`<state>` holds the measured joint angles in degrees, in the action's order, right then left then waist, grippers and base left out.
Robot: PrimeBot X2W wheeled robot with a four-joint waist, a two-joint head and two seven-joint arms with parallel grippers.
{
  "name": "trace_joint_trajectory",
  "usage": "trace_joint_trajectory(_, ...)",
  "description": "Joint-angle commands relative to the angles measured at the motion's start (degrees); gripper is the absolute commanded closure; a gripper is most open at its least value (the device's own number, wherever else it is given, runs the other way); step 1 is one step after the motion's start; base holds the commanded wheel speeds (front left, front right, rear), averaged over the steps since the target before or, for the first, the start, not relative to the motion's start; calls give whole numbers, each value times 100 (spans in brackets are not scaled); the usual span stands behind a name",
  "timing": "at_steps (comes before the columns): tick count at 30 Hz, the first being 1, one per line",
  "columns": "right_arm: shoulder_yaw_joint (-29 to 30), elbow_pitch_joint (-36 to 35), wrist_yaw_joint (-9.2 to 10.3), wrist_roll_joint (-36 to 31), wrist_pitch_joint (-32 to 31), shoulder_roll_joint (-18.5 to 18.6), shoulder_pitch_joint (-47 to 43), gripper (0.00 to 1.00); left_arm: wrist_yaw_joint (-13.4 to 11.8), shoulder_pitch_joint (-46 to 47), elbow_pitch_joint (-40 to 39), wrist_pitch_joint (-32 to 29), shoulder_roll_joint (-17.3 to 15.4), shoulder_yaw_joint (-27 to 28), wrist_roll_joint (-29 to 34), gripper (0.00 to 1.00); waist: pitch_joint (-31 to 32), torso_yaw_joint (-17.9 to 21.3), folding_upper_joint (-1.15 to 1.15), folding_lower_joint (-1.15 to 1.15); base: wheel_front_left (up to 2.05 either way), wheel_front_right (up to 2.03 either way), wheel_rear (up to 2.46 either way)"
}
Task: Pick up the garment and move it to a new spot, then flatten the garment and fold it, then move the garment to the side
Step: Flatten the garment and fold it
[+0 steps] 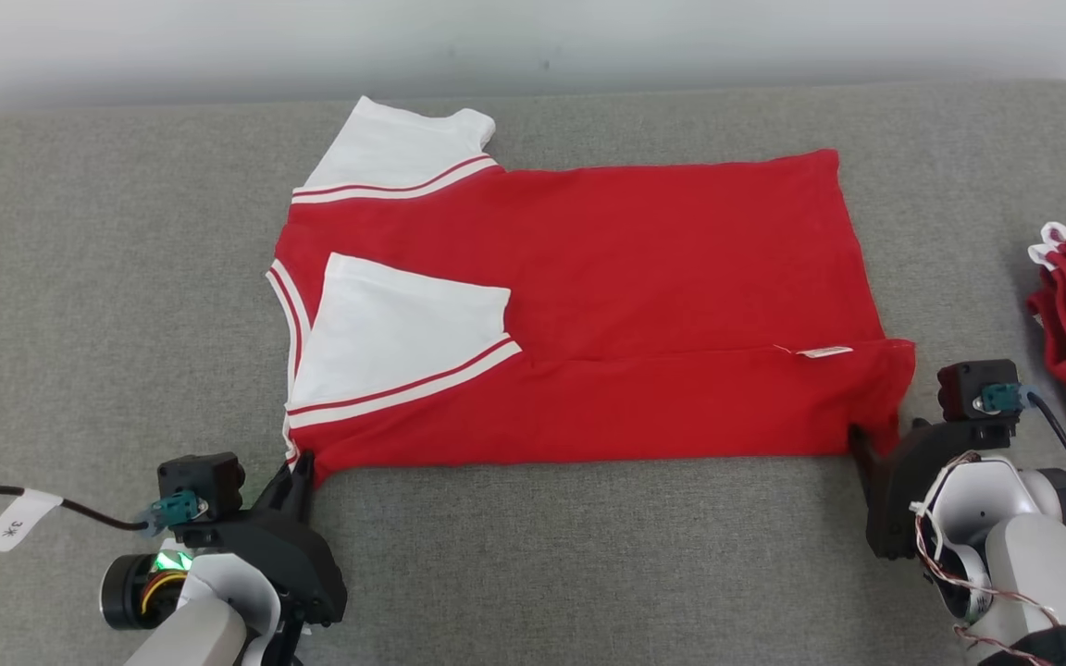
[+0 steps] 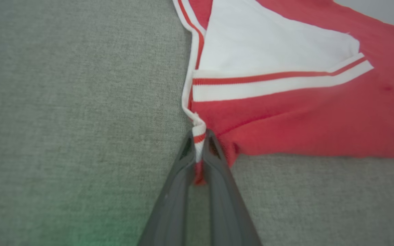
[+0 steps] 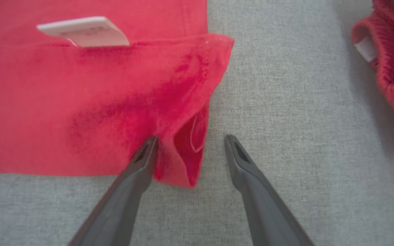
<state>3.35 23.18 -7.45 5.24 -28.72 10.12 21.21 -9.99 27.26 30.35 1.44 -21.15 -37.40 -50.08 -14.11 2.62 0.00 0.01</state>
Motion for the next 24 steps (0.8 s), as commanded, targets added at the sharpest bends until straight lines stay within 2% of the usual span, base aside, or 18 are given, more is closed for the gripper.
trace_joint_trajectory(1, -40, 100, -9, -59, -60, -71, -22, 0, 14, -25, 105, -41, 31, -55, -7, 100, -24, -26, 0, -1, 0, 0, 0)
trace_joint_trajectory(6, -44, 312, -15, -75, -150, -176, 104, 0, 29, -20, 178, 15, 113, -80, -28, 100, -49, -81, 0, -1, 0, 0, 0)
trace_joint_trajectory(7, -35, 335, -15, -78, -157, -182, 99, 55, 49, -28, 206, 23, 122, -87, -37, 100, -43, -90, 0, -1, 0, 0, 0)
trace_joint_trajectory(9, -15, 357, -14, -82, -159, -179, 71, 100, 63, -57, 247, 61, 142, -90, -58, 100, -14, -107, 0, -1, 0, 0, 0)
trace_joint_trajectory(17, 118, 135, -8, 2, -51, -91, -219, 100, 117, -271, 298, 178, 76, -95, -75, 100, 374, -89, 0, -1, 0, 0, 0)
trace_joint_trajectory(24, 202, -500, -8, 248, -90, -49, -881, 100, -59, -797, -76, 200, -116, -287, 75, 100, 882, -74, 0, -1, 0, 0, 0)
